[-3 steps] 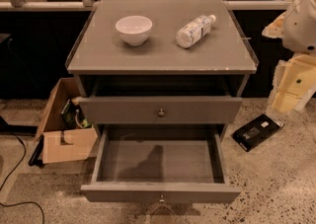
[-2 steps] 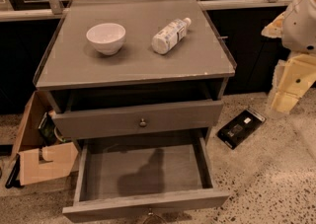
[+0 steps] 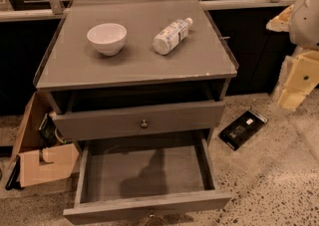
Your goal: Place blue plastic bottle into middle drawer
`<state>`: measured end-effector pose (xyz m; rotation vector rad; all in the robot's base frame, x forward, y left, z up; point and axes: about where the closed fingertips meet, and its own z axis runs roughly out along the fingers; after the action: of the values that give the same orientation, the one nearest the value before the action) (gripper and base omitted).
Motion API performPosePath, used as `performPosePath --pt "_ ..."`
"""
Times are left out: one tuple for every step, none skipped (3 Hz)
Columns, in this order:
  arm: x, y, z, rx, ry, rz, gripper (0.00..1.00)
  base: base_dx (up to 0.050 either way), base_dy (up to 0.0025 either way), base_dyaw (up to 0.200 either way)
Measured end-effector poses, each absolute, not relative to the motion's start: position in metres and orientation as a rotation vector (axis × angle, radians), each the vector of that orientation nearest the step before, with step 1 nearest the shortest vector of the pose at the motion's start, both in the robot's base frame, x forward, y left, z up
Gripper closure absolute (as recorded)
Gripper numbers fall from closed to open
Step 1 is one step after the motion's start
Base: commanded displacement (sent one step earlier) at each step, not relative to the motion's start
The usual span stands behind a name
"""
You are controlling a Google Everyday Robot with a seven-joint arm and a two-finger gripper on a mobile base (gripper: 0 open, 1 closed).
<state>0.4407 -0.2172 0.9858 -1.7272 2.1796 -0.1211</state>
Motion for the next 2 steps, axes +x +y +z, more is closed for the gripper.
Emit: performPosePath --pt "0.444 -0.230 0.992 -1.746 2.093 -0.038 0.00 0.000 0.00000 0.000" --pt "0.450 -0.214 0.996 -1.845 1.845 0.227 0.00 0.000 0.00000 0.000"
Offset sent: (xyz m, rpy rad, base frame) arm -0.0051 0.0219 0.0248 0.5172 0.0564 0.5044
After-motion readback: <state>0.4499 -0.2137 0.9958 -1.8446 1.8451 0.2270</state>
